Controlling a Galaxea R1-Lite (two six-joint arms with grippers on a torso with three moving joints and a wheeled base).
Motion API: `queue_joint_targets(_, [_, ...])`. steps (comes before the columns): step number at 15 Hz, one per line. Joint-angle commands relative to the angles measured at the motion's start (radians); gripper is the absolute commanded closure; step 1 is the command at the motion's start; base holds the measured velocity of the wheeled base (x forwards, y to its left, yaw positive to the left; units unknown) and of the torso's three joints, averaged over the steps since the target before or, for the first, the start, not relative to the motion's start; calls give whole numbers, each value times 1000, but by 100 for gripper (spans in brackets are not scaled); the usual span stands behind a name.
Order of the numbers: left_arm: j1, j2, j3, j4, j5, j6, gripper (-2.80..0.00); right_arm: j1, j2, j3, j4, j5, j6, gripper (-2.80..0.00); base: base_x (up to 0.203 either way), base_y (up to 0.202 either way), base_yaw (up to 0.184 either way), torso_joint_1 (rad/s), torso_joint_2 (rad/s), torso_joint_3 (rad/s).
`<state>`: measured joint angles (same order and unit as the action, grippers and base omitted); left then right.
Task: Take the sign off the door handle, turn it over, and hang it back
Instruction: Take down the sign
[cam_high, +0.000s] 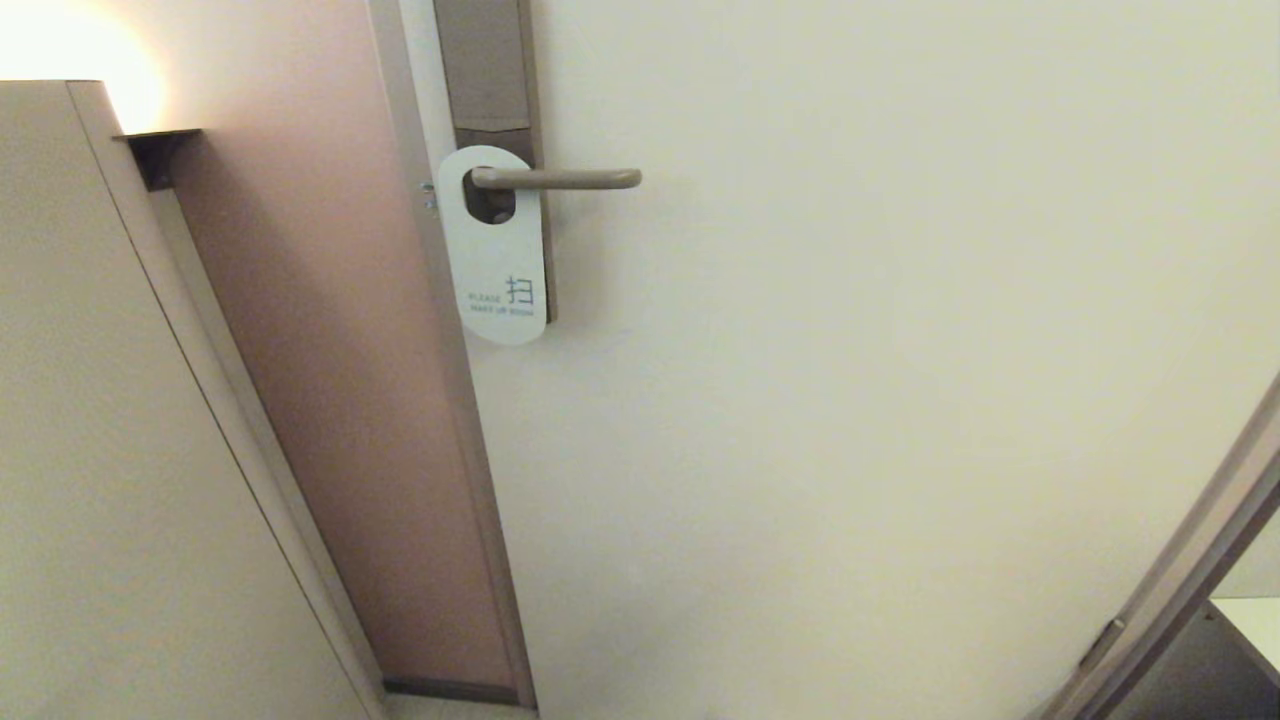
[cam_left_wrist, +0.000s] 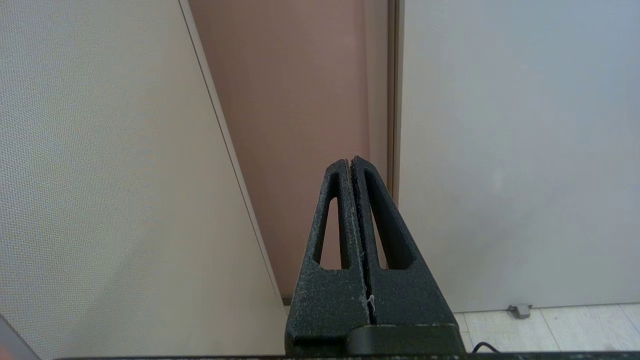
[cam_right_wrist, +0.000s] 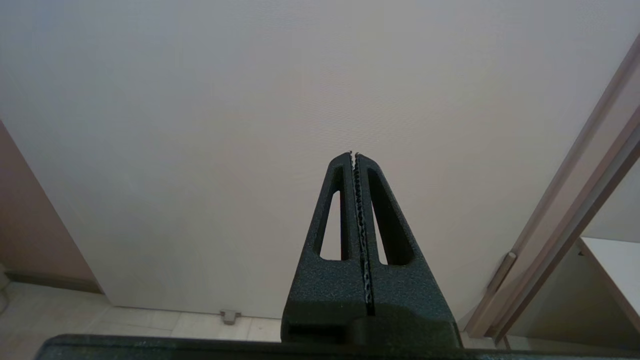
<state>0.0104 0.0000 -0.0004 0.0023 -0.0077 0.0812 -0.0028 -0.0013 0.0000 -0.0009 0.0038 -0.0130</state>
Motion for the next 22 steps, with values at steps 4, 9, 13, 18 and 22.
queue_joint_targets(4, [0,0,0,1,0,5,0,0,1,0,-1,1,-1,0,0,0,0,0,0,0])
queue_joint_targets(9, [0,0,0,1,0,9,0,0,1,0,-1,1,-1,0,0,0,0,0,0,0])
queue_joint_targets(13, [0,0,0,1,2,2,0,0,1,0,-1,1,-1,0,0,0,0,0,0,0])
queue_joint_targets(18, [0,0,0,-2,4,-16,0,0,1,0,-1,1,-1,0,0,0,0,0,0,0])
queue_joint_targets(22, [0,0,0,-4,0,-8,0,0,1,0,-1,1,-1,0,0,0,0,0,0,0])
